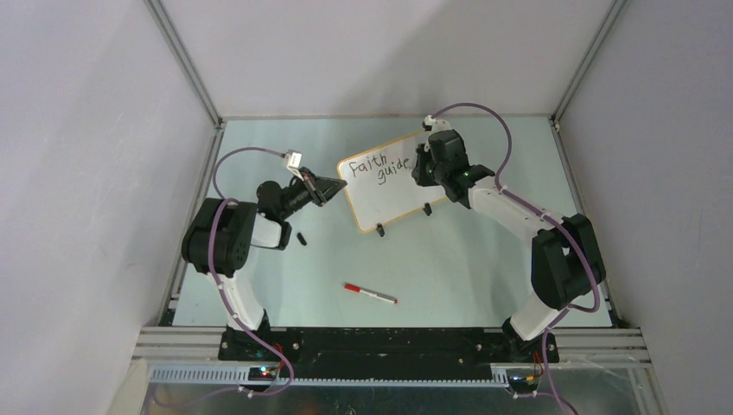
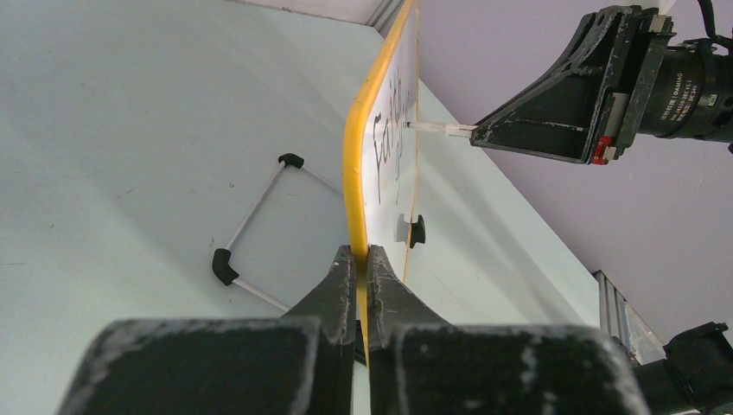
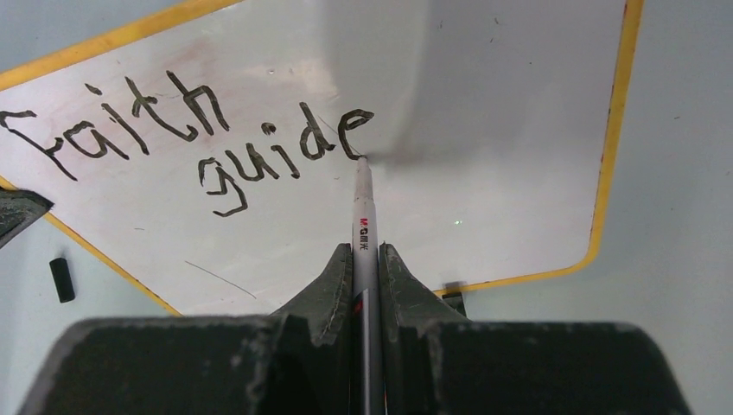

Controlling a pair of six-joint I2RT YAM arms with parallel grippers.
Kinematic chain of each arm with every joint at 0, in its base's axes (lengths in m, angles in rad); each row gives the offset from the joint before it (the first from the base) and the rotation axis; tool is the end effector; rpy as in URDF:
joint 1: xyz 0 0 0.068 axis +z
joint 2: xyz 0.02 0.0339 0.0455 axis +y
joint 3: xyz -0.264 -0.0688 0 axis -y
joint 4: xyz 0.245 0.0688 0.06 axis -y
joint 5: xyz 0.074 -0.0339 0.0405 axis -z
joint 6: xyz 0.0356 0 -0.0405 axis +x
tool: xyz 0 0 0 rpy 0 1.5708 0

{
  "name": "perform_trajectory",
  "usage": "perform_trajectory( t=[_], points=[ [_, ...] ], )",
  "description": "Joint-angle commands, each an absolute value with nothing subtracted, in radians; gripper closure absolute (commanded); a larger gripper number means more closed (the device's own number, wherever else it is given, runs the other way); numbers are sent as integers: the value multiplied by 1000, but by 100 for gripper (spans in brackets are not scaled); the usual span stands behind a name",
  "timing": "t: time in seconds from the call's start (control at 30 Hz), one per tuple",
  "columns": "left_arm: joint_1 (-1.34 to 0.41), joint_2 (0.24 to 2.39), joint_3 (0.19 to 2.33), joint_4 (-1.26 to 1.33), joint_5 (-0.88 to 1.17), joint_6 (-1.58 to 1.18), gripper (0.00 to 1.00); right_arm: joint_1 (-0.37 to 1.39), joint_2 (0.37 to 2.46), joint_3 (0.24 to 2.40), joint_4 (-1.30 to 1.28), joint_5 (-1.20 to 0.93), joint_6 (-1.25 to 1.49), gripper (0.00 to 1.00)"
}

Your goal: Write a sentence on the whiteboard

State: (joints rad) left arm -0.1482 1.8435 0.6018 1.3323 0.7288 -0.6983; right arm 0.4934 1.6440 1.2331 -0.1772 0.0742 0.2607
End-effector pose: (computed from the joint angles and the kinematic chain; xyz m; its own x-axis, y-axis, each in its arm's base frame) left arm 0.3201 -0.0718 0.1644 -0.4240 -0.4216 -0.8015 0.6443 0.4815 -0.5941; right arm 0.3350 0.1772 0.2732 -0.5798 -0.0200 -0.8145 -0.2779 0.9446 0.1747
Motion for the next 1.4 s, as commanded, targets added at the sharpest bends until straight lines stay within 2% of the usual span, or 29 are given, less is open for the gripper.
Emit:
perform_trajectory(
  t=[0.0,0.6,0.97,1.2,1.37],
  points=[
    [-152,1822,601,1324,735,-634,100,481,1644,1273,-165,115,260,100],
    [-152,1822,602,1324,735,-635,100,473,1624,1272,-111,60,260,100],
    [-152,1821,601,1325,735,-634,100,474,1496,1166,-11,58,246,100],
    [-152,1818,598,1339,735,-639,100,455,1419,1164,129,76,251,100],
    [-152,1811,592,1338,732,-635,100,454,1449,1165,347,149,217,100]
  ],
)
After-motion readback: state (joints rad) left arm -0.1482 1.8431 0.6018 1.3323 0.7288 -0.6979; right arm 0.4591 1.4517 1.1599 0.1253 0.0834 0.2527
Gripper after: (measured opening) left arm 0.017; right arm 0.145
